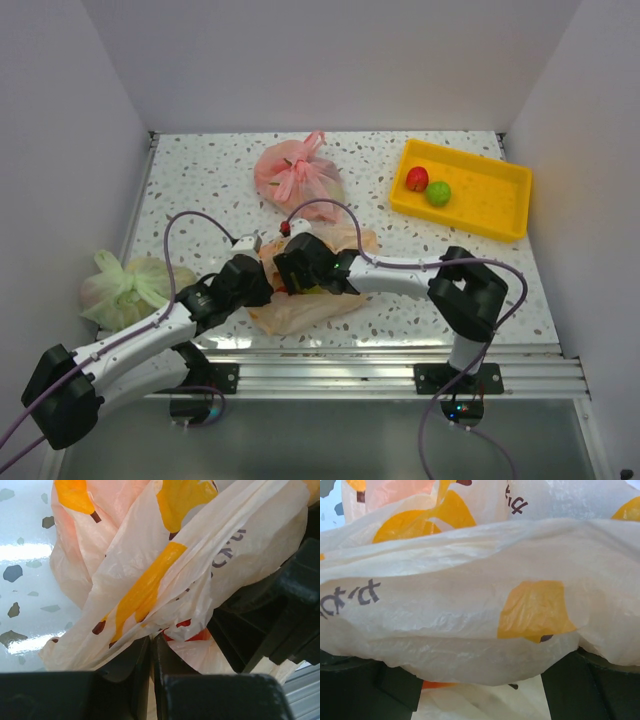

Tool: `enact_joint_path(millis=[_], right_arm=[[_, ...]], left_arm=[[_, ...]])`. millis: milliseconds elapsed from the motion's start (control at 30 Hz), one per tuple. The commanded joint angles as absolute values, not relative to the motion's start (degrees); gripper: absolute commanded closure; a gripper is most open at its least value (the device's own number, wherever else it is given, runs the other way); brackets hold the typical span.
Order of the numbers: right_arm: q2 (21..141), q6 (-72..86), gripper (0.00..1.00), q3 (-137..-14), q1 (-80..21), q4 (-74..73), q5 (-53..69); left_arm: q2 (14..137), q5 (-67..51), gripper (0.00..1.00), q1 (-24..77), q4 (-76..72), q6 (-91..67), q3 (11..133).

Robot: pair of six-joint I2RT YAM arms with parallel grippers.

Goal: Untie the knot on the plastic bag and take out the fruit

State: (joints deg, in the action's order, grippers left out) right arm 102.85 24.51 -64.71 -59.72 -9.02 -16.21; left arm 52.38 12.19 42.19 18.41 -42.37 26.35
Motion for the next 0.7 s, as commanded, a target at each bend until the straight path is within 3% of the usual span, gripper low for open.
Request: enact_joint_path(millis=[0, 233, 333, 667], right_arm=[[103.88, 25.14, 0.19, -67.85, -59.41, -6.59, -18.02], [99.07, 23.82, 0.75, -67.15, -59.41, -8.96, -15.47], [94.77, 21.36, 0.88, -65.75, -59.41, -10.19, -14.07], [81.66, 12.66, 0.92, -66.97, -59.33, -13.18, -9.05]], left_arm=[[51.94, 12.30, 0.89, 42.54, 16.79, -41.49, 26.10], [51.94, 13.97, 0.89, 42.45, 17.23, -41.57, 26.98], [52.29, 15.29, 0.91, 42.54, 17.49, -41.57, 28.03], [58.27, 21.00, 0.97, 41.93, 18.02, -38.15, 35.85]])
